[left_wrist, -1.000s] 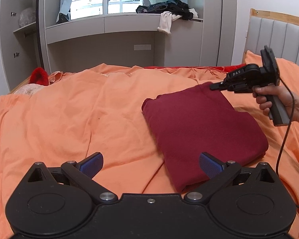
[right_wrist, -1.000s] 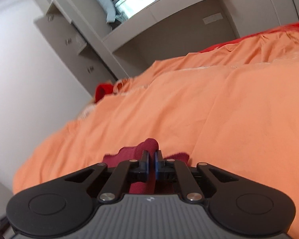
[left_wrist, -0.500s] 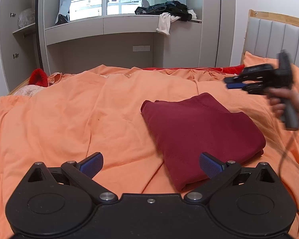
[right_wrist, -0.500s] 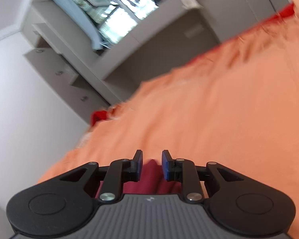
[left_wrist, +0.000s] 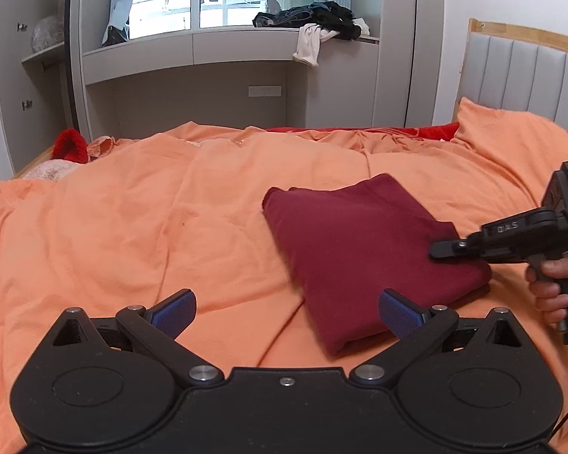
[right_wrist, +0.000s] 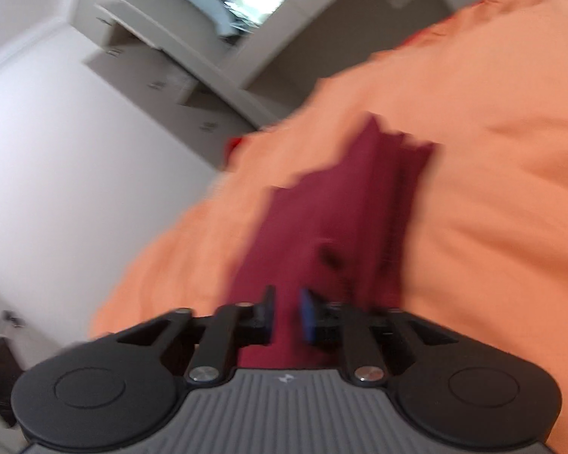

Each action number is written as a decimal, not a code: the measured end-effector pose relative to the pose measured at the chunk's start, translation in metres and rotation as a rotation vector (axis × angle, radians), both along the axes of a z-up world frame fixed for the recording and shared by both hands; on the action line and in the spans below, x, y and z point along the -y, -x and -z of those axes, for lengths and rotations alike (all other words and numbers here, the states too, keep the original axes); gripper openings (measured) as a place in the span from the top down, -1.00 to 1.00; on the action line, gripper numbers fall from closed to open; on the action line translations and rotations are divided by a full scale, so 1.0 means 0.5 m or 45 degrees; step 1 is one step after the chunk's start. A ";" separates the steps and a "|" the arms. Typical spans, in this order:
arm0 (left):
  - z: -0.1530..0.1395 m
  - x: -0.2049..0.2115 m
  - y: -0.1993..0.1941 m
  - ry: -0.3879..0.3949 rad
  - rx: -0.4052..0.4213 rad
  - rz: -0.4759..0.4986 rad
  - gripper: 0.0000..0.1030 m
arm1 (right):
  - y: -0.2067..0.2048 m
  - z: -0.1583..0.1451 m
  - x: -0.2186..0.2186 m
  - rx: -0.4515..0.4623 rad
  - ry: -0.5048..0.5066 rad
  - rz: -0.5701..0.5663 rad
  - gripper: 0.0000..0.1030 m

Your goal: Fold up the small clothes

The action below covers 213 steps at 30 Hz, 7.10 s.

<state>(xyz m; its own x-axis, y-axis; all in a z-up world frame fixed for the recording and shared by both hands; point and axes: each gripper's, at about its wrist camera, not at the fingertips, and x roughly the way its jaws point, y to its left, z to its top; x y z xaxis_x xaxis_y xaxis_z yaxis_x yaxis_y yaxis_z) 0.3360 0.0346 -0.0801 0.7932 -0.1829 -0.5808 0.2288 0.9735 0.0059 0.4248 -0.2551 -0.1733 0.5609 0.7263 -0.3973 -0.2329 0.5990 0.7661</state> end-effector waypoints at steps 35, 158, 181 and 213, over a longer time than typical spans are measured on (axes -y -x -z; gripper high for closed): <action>-0.131 -0.007 0.169 0.063 0.078 -0.078 -0.99 | 0.599 -0.299 -0.145 0.409 0.473 0.306 -1.00; 0.054 -0.277 0.126 0.420 -0.177 -0.116 -0.83 | 0.158 -0.147 -0.250 0.112 0.293 0.084 -0.36; 0.069 -0.214 0.209 0.024 -0.107 -0.162 -0.99 | 0.310 -0.085 -0.298 0.053 0.018 -0.063 -0.15; -0.015 -0.241 0.255 0.145 0.102 -0.214 -0.99 | -0.047 -0.160 -0.350 0.154 0.324 -0.134 0.83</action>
<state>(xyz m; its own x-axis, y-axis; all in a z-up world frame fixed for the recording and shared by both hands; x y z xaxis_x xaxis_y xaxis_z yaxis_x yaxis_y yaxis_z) 0.2083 0.1551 -0.0726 0.8611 -0.1052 -0.4974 0.0666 0.9933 -0.0948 0.4483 -0.0800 -0.0933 0.5424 0.6684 -0.5089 -0.3843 0.7361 0.5572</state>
